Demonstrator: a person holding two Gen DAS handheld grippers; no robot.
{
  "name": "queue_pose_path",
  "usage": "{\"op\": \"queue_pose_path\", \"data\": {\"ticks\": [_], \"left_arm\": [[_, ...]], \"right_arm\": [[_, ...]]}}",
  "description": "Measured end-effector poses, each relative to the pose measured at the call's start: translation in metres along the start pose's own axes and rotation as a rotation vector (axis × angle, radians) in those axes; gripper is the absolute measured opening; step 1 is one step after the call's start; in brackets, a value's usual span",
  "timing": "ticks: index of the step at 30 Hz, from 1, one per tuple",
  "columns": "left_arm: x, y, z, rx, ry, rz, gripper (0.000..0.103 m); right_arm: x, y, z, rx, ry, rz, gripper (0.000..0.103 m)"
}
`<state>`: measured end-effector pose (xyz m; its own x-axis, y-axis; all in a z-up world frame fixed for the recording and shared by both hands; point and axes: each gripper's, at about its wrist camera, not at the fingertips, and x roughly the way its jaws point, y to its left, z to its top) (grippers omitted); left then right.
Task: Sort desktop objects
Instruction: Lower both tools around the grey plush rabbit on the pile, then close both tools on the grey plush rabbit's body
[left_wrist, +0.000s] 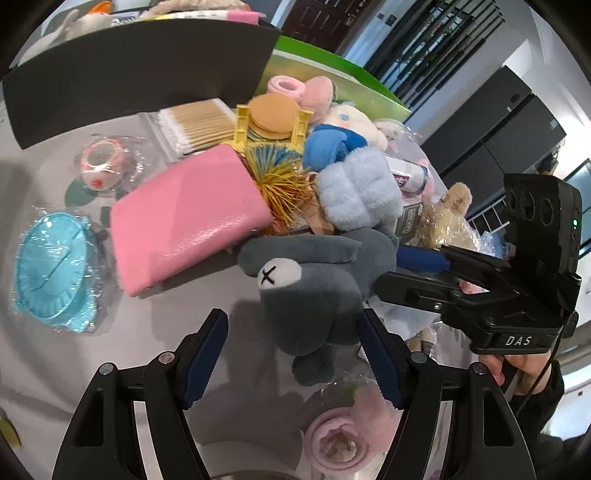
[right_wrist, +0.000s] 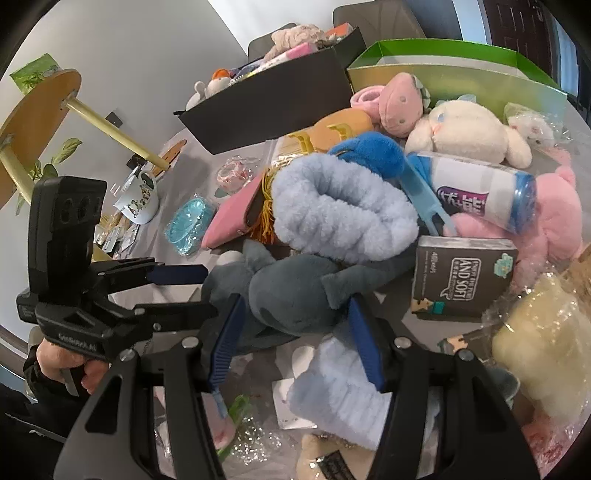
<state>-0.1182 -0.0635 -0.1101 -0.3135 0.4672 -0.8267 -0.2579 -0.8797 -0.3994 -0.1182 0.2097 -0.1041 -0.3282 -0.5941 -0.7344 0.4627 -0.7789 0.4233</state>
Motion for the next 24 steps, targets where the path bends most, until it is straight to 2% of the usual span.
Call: {"op": "queue_pose_path", "data": {"ticks": [8, 24], "left_arm": [[0.022, -0.011, 0.002, 0.025, 0.048, -0.032, 0.073], [-0.006, -0.029, -0.001, 0.072, -0.016, -0.015, 0.073]], "right_arm": [[0.011, -0.001, 0.002, 0.003, 0.021, 0.001, 0.057], [-0.007, 0.013, -0.001, -0.005, -0.015, 0.026, 0.055]]}}
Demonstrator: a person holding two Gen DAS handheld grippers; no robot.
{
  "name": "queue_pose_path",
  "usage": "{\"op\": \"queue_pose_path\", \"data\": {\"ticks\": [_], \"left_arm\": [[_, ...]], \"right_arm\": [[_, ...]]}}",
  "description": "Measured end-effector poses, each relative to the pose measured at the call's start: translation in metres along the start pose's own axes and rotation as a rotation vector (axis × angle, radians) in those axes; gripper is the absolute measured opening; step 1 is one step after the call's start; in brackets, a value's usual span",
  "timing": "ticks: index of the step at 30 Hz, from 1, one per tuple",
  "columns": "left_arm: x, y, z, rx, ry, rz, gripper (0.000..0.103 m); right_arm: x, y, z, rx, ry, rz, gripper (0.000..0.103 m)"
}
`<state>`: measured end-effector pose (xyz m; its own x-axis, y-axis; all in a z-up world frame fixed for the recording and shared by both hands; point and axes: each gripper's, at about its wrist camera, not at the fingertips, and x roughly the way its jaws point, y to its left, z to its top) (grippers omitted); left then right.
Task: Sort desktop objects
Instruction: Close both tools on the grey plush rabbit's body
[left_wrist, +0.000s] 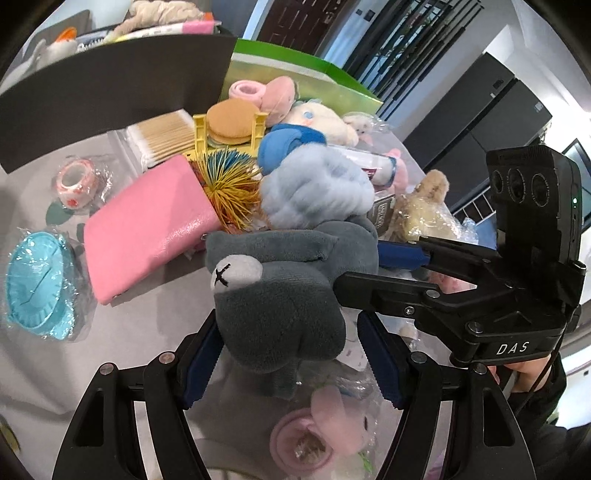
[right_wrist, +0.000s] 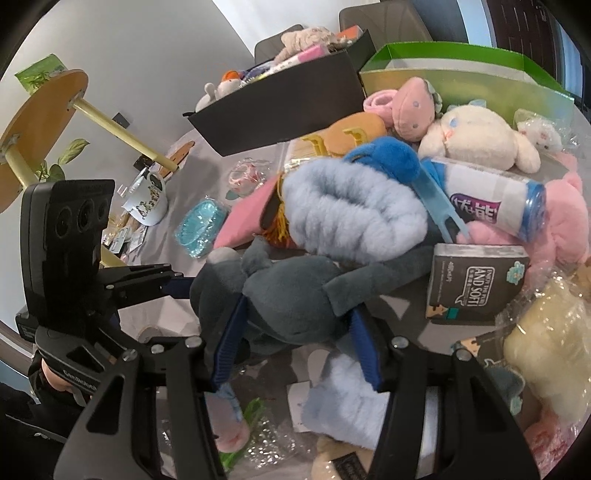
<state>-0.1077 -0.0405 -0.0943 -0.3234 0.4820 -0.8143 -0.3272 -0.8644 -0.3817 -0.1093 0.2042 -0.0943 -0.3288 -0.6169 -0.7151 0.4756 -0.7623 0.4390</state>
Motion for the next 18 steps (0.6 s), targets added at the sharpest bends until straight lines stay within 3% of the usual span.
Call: {"op": "queue_pose_path", "data": {"ticks": [18], "left_arm": [[-0.046, -0.018, -0.016, 0.037, -0.09, 0.008, 0.073]], "right_arm": [[-0.039, 0.043, -0.009, -0.06, -0.071, -0.004, 0.056]]}}
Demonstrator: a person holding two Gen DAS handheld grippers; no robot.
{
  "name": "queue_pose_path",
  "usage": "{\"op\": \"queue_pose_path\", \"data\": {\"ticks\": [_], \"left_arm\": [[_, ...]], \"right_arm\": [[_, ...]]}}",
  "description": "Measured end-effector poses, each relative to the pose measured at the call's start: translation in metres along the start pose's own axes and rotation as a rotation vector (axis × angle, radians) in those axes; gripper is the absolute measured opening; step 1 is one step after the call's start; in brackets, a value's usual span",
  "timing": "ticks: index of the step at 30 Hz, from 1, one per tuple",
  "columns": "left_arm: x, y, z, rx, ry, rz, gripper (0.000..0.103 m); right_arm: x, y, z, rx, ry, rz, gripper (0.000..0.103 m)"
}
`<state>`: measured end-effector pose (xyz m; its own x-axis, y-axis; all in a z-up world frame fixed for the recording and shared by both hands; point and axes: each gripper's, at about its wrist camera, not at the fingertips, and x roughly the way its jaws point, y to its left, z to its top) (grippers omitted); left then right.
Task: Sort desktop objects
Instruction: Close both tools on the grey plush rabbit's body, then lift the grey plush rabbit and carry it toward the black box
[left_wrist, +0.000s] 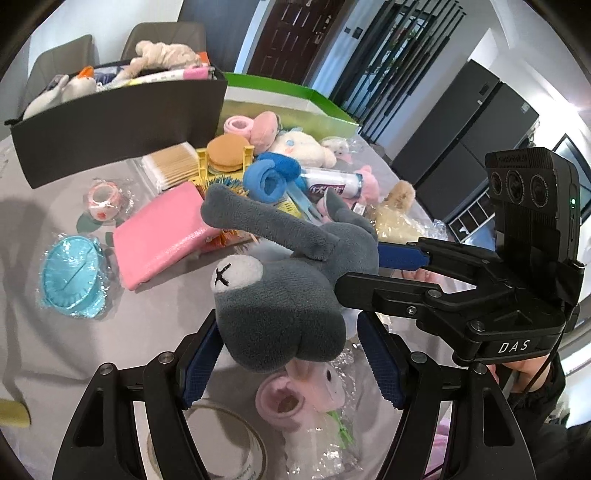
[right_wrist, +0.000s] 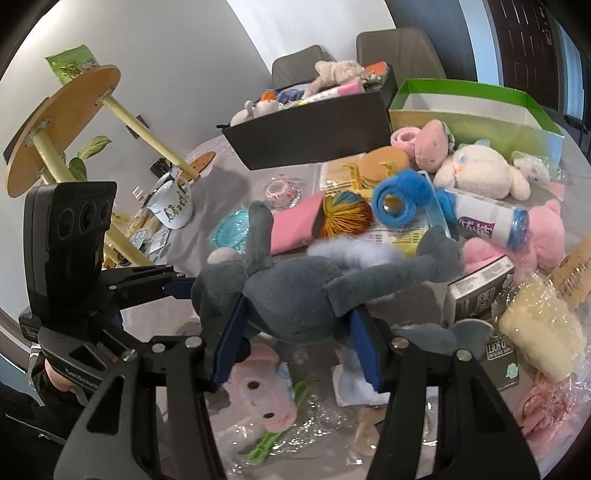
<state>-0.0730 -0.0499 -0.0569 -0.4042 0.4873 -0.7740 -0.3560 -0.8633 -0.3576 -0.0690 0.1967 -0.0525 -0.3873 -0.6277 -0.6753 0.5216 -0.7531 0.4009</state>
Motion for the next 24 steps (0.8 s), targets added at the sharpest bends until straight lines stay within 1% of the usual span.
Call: {"op": "queue_pose_path", "data": {"ticks": [13, 24], "left_arm": [[-0.026, -0.009, 0.002, 0.028, -0.052, 0.009, 0.073], [-0.056, -0.012, 0.015, 0.052, -0.117, 0.022, 0.073]], "right_arm": [[-0.021, 0.021, 0.005, -0.038, -0.041, -0.007, 0.056], [-0.038, 0.039, 0.023, -0.061, -0.09, 0.004, 0.055]]}}
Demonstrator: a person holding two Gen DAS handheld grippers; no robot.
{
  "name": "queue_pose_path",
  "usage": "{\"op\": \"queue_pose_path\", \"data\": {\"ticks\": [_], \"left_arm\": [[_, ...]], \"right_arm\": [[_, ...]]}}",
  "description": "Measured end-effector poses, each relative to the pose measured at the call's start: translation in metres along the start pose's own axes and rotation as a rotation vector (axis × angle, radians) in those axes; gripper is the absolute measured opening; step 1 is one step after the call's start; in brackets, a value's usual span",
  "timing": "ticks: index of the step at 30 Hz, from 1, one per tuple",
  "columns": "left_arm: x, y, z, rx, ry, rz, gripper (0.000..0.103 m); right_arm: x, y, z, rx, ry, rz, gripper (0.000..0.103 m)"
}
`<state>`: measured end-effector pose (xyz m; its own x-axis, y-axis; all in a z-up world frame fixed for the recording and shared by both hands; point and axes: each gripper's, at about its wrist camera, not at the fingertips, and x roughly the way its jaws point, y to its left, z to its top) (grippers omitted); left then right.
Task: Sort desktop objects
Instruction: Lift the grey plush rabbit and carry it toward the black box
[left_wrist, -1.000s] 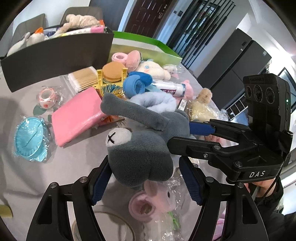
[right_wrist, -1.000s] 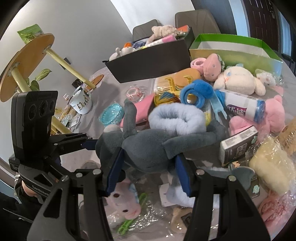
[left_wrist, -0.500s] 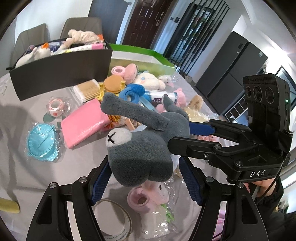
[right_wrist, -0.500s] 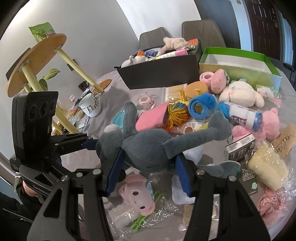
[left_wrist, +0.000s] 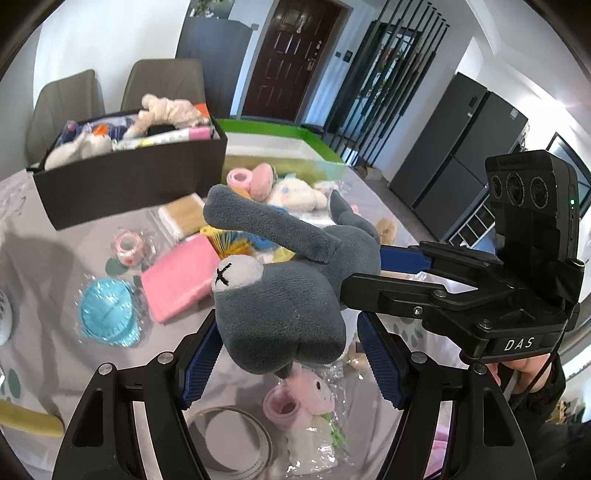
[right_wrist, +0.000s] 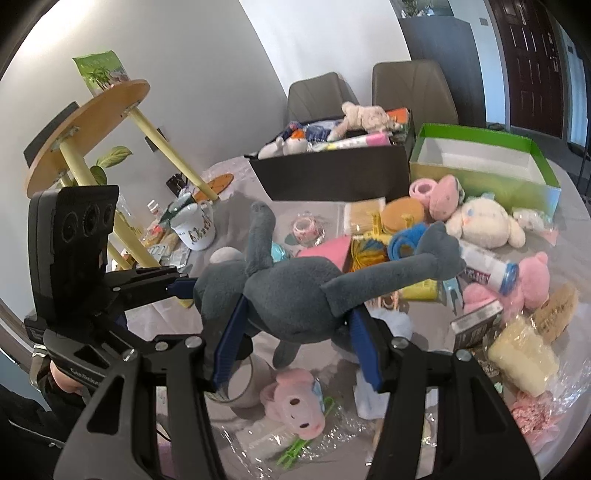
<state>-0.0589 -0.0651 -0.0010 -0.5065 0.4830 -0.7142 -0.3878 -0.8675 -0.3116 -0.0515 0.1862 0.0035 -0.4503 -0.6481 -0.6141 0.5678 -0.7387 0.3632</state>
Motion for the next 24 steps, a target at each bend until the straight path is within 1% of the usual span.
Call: {"op": "queue_pose_path", "data": {"ticks": [13, 24], "left_arm": [[-0.034, -0.004, 0.038, 0.045, -0.088, -0.001, 0.073], [-0.044, 0.006, 0.069, 0.059, -0.134, 0.008, 0.073]], "right_arm": [[-0.027, 0.017, 0.035, -0.013, -0.099, -0.015, 0.055], [-0.034, 0.024, 0.066, -0.021, -0.155, -0.018, 0.055]]}}
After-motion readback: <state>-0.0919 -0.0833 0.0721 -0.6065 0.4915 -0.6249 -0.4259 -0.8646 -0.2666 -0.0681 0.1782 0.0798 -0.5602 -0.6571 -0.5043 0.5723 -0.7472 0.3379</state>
